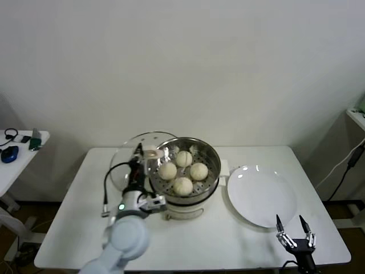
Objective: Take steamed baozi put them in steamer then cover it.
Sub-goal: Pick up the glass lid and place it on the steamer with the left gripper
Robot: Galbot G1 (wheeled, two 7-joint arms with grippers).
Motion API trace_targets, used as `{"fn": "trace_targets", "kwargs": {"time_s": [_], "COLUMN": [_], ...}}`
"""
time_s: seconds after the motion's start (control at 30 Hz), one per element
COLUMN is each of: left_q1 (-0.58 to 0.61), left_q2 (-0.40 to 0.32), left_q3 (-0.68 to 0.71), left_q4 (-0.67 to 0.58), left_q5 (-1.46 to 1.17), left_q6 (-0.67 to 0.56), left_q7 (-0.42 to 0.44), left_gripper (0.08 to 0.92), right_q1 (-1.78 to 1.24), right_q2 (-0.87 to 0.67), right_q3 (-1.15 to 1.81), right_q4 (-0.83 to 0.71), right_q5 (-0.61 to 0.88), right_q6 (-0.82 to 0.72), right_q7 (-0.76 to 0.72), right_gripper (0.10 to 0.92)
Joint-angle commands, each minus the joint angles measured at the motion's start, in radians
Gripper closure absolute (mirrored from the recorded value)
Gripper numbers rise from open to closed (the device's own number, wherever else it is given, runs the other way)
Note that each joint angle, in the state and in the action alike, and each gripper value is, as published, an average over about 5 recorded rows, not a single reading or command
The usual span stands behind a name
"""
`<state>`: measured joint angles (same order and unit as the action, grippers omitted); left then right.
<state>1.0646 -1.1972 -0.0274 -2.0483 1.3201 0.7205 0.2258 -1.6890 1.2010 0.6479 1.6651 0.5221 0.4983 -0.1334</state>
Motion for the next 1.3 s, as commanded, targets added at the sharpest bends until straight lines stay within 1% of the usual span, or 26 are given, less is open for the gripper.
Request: {"fn": "trace_targets", "kwargs": {"time_s": [0.03, 0.13, 0.2, 0.33, 0.6, 0.9, 1.3], "left_q1": [-0.109, -0.109, -0.111, -0.111, -0.096, -0.118, -0.141], "left_q2": [-0.304, -0.328, -0.33, -0.315, -0.3, -0.298, -0.245], "left_q3": [0.237, 0.249, 0.249, 0.229, 0.186, 0.178, 0.174], "left_q4": [0.147, 0.196, 0.223, 0.274, 0.323, 0.351, 0.347], "left_q5": [0.243, 0.266, 0.267, 0.243, 0.226, 0.199, 0.17], "left_q6": [0.047, 0.035, 0.031, 0.025, 0.01, 0.006, 0.006], "left_q7": [0.063, 0.046, 0.033, -0.005, -0.057, -0.071, -0.051], "left_gripper": [0.856, 0.856, 0.856, 0.856, 0.856, 0.856, 0.856], "right_q1": [0.007, 0.006, 0.004, -0.002, -0.006, -0.006, -0.002], "right_q2": [-0.014, -0.017, -0.017, -0.019, -0.018, -0.015, -0.003], "right_q3": [0.0, 0.002, 0.003, 0.003, -0.001, -0.003, -0.007], "right_q4": [-0.046, -0.051, -0.052, -0.054, -0.059, -0.06, -0.065], "right_q5": [0.027, 0.034, 0.036, 0.04, 0.04, 0.038, 0.033], "right_q6": [0.045, 0.055, 0.059, 0.069, 0.078, 0.081, 0.08], "right_q7": [-0.001, 0.0, 0.0, 0.0, -0.001, -0.005, -0.011], "right_gripper": [0.203, 0.203, 0.203, 0.203, 0.203, 0.203, 0.203]}}
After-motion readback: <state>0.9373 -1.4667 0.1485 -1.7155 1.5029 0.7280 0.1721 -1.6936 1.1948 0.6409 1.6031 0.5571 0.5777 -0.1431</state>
